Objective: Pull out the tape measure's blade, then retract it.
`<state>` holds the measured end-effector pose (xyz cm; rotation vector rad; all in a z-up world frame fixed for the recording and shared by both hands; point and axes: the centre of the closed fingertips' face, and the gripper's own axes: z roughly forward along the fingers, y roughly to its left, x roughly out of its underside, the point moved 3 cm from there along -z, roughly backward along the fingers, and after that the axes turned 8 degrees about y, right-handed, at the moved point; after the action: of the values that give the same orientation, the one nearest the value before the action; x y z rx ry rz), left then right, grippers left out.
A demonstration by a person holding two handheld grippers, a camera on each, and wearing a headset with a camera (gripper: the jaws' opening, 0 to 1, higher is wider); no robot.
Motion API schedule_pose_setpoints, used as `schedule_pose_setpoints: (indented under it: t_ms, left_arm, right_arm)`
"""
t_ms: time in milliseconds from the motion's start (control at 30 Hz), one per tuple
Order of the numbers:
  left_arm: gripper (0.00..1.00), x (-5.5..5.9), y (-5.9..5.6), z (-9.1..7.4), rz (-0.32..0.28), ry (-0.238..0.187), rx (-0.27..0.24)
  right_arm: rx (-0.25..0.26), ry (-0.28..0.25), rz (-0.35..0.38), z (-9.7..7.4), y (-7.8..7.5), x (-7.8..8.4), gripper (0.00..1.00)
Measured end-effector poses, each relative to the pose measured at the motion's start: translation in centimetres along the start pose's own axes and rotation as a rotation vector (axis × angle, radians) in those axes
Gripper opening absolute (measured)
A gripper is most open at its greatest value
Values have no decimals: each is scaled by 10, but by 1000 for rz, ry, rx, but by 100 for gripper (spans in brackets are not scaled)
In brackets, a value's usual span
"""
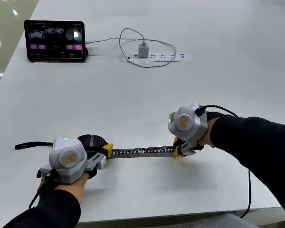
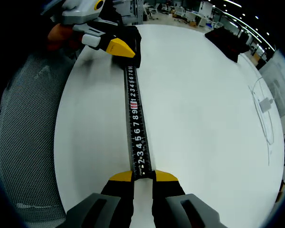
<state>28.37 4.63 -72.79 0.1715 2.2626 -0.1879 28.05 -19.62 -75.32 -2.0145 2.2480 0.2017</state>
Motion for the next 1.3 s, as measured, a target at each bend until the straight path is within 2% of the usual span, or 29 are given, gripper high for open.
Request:
schedule_pose_setpoints:
  t_ms: [767,900,1000,1300]
  left_arm:
    - [61,0,1,0,-1,-2,2]
    - [61,0,1,0,-6,0,5]
    - [61,0,1,-1,-5,-2,5]
    - [61,1,0,0,-5,-1,7]
  right_arm:
    - [9,14,28,2,2,-8,10]
    - [12,12,57,2,2,-9,10]
    - [15,15,33,2,2,-10,10]
    - [10,20,30,3,2,-12,10]
